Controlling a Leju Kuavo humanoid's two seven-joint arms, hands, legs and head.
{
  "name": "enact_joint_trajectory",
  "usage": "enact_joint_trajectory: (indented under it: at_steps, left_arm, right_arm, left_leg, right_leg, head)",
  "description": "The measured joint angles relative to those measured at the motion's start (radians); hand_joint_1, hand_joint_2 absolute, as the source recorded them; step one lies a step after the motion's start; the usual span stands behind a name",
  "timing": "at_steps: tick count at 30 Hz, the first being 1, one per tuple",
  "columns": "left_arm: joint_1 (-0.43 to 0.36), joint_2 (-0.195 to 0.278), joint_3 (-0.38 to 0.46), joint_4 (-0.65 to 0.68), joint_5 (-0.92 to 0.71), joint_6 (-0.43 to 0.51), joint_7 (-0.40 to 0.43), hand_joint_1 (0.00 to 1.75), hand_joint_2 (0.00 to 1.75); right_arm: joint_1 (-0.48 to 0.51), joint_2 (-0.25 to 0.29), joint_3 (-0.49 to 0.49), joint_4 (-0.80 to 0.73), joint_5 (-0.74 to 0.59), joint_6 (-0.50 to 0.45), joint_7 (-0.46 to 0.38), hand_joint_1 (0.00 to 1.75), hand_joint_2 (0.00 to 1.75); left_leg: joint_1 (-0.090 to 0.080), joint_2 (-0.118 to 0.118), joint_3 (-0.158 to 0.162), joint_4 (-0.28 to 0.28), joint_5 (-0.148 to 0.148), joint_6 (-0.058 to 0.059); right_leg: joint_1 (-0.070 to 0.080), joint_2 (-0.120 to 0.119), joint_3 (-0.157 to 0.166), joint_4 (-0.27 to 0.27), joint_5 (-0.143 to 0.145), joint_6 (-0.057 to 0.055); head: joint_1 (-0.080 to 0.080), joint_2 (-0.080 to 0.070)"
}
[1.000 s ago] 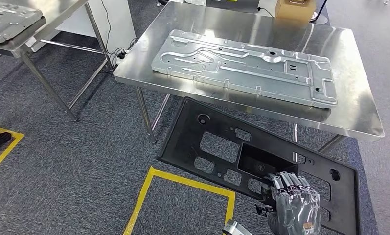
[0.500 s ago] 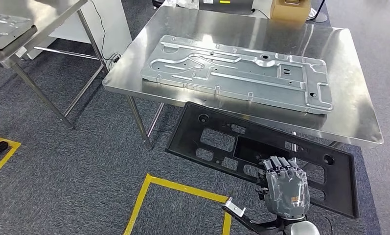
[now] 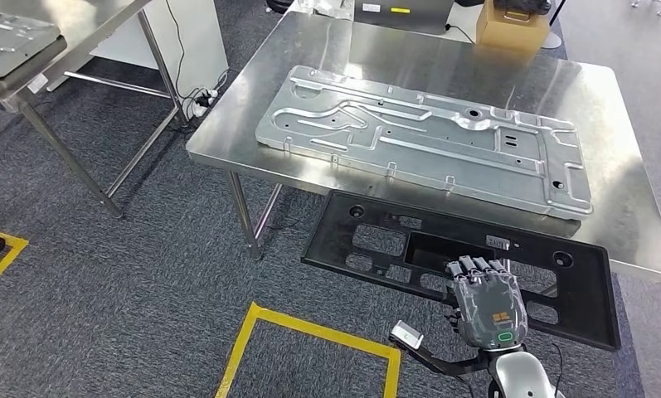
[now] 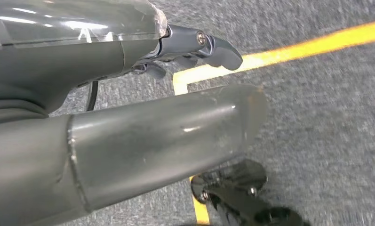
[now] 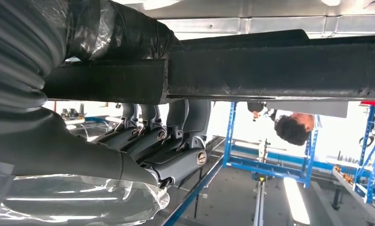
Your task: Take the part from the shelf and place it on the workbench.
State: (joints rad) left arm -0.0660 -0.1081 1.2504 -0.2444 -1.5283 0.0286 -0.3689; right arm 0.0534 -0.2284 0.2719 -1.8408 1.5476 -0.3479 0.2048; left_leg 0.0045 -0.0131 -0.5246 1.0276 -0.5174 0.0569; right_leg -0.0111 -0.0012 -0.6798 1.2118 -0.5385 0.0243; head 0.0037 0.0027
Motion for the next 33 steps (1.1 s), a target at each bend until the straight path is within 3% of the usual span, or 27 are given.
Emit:
enact_joint_trajectory:
  at_steps: [1,3,5,8,10,12,13,14,16,17,19,23,25,27,28,29,30,32,33]
  left_arm:
    - [0.001,-0.002,0.0,0.001,0.0,0.0,0.0,0.0,0.0]
    - [-0.001,-0.005,0.0,0.004,0.0,0.0,0.0,0.0,0.0]
    - [-0.003,-0.006,-0.001,0.006,0.0,0.001,0.0,0.0,0.0]
    - [-0.004,-0.003,-0.001,0.007,0.0,0.003,0.0,0.0,0.0]
    - [-0.008,-0.001,-0.003,0.007,0.0,0.003,0.0,0.0,0.0]
    - [-0.007,-0.001,-0.004,0.008,-0.001,0.003,0.0,0.0,0.0]
    - [-0.005,-0.001,-0.004,0.008,-0.001,0.003,0.0,0.0,0.0]
    - [-0.002,0.0,-0.005,0.008,-0.001,0.003,0.001,0.0,0.0]
    - [0.002,0.002,-0.005,0.008,-0.001,0.004,0.001,0.0,0.0]
    - [0.002,0.003,-0.006,0.008,-0.001,0.004,0.0,0.0,0.0]
    - [0.002,0.003,-0.006,0.008,-0.001,0.004,0.0,0.0,0.0]
    - [0.006,0.002,-0.006,0.009,-0.001,0.004,0.0,0.0,0.0]
    - [0.004,0.002,-0.006,0.009,0.0,0.004,0.0,0.0,0.0]
    - [0.002,0.003,-0.006,0.009,0.0,0.005,0.0,0.0,0.0]
    - [0.003,0.003,-0.006,0.009,0.0,0.004,0.0,0.0,0.0]
    - [0.003,0.003,-0.006,0.009,0.0,0.004,0.0,0.0,0.0]
    - [0.004,0.003,-0.006,0.009,0.0,0.004,0.0,0.0,0.0]
    - [0.004,0.001,-0.006,0.009,0.0,0.004,0.0,0.0,0.0]
    - [0.004,-0.001,-0.006,0.01,0.0,0.004,0.0,0.0,0.0]
  right_arm:
    - [-0.005,-0.001,0.001,0.005,0.0,0.001,-0.002,1.75,1.75]
    - [-0.015,-0.004,0.001,0.014,0.0,0.001,-0.007,1.75,1.75]
    - [-0.02,-0.005,-0.003,0.02,0.0,-0.001,-0.012,1.75,1.75]
    - [-0.027,-0.006,-0.013,0.024,-0.001,-0.005,-0.02,1.75,1.75]
    - [-0.034,-0.006,-0.019,0.025,-0.001,-0.009,-0.027,1.75,1.75]
    - [-0.037,-0.005,-0.023,0.025,-0.001,-0.013,-0.035,1.75,1.75]
    - [-0.037,-0.005,-0.025,0.026,-0.001,-0.017,-0.04,1.75,1.75]
    - [-0.037,-0.005,-0.026,0.026,-0.001,-0.023,-0.045,1.75,1.75]
    - [-0.037,-0.005,-0.029,0.026,0.0,-0.038,-0.052,1.75,1.75]
    - [-0.038,-0.004,-0.031,0.026,0.0,-0.045,-0.053,1.75,1.75]
    - [-0.039,-0.004,-0.036,0.025,0.0,-0.052,-0.056,1.75,1.75]
    - [-0.041,-0.003,-0.043,0.023,0.0,-0.057,-0.06,1.75,1.75]
    - [-0.044,-0.003,-0.046,0.023,0.0,-0.058,-0.061,1.75,1.75]
    - [-0.045,-0.003,-0.047,0.023,0.0,-0.058,-0.061,1.75,1.75]
    - [-0.044,-0.003,-0.048,0.023,0.0,-0.058,-0.061,1.75,1.75]
    - [-0.043,-0.003,-0.048,0.023,0.0,-0.058,-0.061,1.75,1.75]
    - [-0.043,-0.003,-0.048,0.023,0.0,-0.059,-0.061,1.75,1.75]
    - [-0.043,-0.003,-0.049,0.023,0.0,-0.062,-0.061,1.75,1.75]
    - [-0.042,-0.003,-0.051,0.023,0.0,-0.065,-0.062,1.75,1.75]
  left_leg:
    - [-0.001,-0.001,0.01,-0.001,-0.008,-0.001]
    - [-0.001,-0.002,0.023,-0.005,-0.02,-0.007]
    - [-0.001,-0.002,0.035,-0.004,-0.02,-0.018]
    - [-0.002,0.002,0.034,0.034,-0.03,-0.034]
    - [0.001,0.005,-0.015,0.125,-0.068,-0.042]
    - [0.007,0.005,-0.093,0.23,-0.109,-0.05]
    - [0.01,0.006,-0.12,0.251,-0.111,-0.054]
    - [0.014,0.006,-0.132,0.24,-0.093,-0.058]
    - [0.02,0.008,-0.114,0.133,-0.001,-0.067]
    - [0.021,0.008,-0.103,0.079,0.03,-0.07]
    - [0.018,0.01,-0.09,0.026,0.049,-0.059]
    - [0.017,0.008,-0.068,0.02,0.046,-0.025]
    - [0.017,0.007,-0.053,0.014,0.041,-0.015]
    - [0.015,0.006,-0.044,0.012,0.031,-0.011]
    - [0.013,0.005,-0.038,0.012,0.025,-0.01]
    - [0.011,0.005,-0.03,0.012,0.017,-0.01]
    - [0.009,0.004,-0.02,0.012,0.01,-0.011]
    - [0.005,0.004,0.004,0.01,-0.007,-0.013]
    - [0.005,0.003,0.012,0.007,-0.013,-0.016]
  right_leg:
    - [0.004,0.0,0.018,-0.062,0.046,-0.01]
    - [0.014,0.0,0.041,-0.147,0.085,-0.027]
    - [0.02,0.002,0.05,-0.171,0.082,-0.037]
    - [0.009,0.004,0.089,-0.197,0.086,-0.048]
    - [0.005,0.002,0.108,-0.205,0.079,-0.054]
    - [0.004,0.002,0.119,-0.205,0.067,-0.057]
    - [0.003,0.003,0.126,-0.205,0.06,-0.055]
    - [0.001,0.004,0.135,-0.204,0.052,-0.052]
    - [-0.004,0.006,0.155,-0.202,0.034,-0.04]
    - [-0.006,0.006,0.164,-0.198,0.024,-0.033]
    - [-0.005,0.005,0.171,-0.192,0.009,-0.017]
    - [-0.006,0.005,0.173,-0.157,-0.005,0.005]
    - [-0.008,0.004,0.122,-0.066,-0.04,0.011]
    - [-0.009,0.004,0.036,0.054,-0.083,0.013]
    - [-0.008,0.004,0.004,0.086,-0.089,0.012]
    - [-0.007,0.004,-0.012,0.086,-0.075,0.009]
    - [-0.005,0.004,-0.012,0.052,-0.041,0.003]
    - [0.006,0.003,0.02,-0.068,0.05,-0.018]
    - [0.012,0.002,0.033,-0.117,0.07,-0.028]
  head:
    - [-0.001,0.0]
    - [-0.001,0.0]
    - [-0.002,0.0]
    - [-0.003,0.0]
    - [-0.003,0.0]
    - [-0.003,0.0]
    - [-0.003,0.0]
    - [-0.003,0.0]
    - [-0.003,0.0]
    - [-0.003,0.0]
    - [-0.003,0.0]
    - [-0.003,0.0]
    - [-0.003,0.0]
    - [-0.003,0.0]
    - [-0.003,0.0]
    - [-0.003,0.0]
    - [-0.003,0.0]
    - [-0.003,0.0]
    - [-0.002,0.0]
